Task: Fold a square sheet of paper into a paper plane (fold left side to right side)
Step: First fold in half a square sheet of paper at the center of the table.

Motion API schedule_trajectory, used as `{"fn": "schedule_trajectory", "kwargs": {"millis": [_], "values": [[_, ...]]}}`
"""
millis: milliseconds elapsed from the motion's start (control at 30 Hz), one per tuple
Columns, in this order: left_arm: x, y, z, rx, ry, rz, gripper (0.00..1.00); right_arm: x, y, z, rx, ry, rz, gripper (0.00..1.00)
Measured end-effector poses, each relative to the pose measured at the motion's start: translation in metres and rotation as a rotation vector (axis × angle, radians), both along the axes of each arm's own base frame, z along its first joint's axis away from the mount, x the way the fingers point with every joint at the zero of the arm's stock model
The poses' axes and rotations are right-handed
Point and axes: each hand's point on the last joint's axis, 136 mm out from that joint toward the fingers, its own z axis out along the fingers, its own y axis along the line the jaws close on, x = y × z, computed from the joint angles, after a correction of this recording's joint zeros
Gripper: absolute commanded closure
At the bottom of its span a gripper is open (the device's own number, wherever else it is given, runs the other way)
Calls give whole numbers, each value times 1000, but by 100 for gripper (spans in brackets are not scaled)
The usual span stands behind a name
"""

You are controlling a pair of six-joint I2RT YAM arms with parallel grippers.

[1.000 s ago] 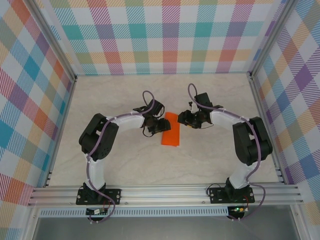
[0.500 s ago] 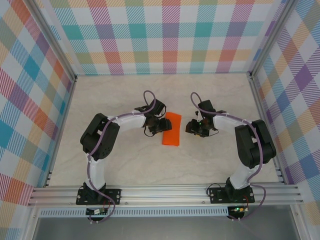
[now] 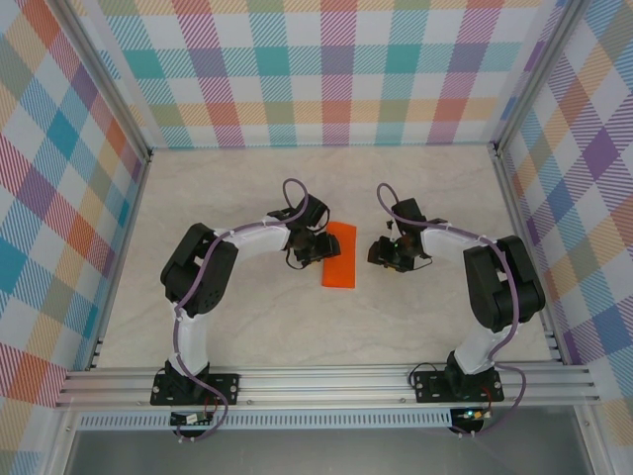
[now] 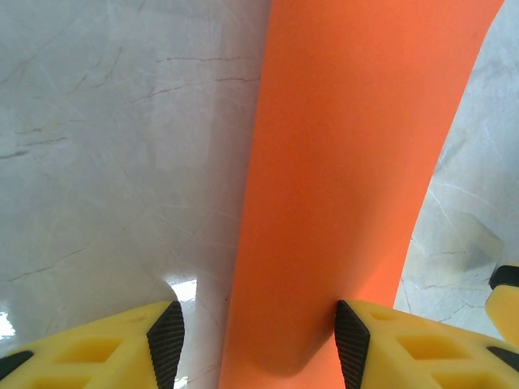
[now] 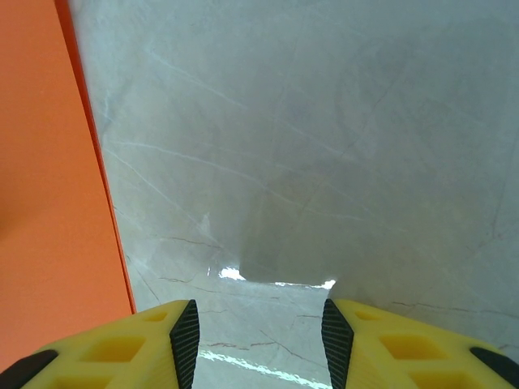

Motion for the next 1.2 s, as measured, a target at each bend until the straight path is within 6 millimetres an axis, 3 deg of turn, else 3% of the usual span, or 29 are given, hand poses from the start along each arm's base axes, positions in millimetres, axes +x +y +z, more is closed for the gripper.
{"fn": "schedule_trajectory", "kwargs": {"millis": [800,1067,1200], "values": [[0,0,-1,5,2,4,45,-1,2,1,7,1,7,54],[0,0,-1,5,3,4,45,1,29,13,133,-17,44,82],[0,0,-1,5,3,4,45,7,45,23,213,-40,55,89]]}}
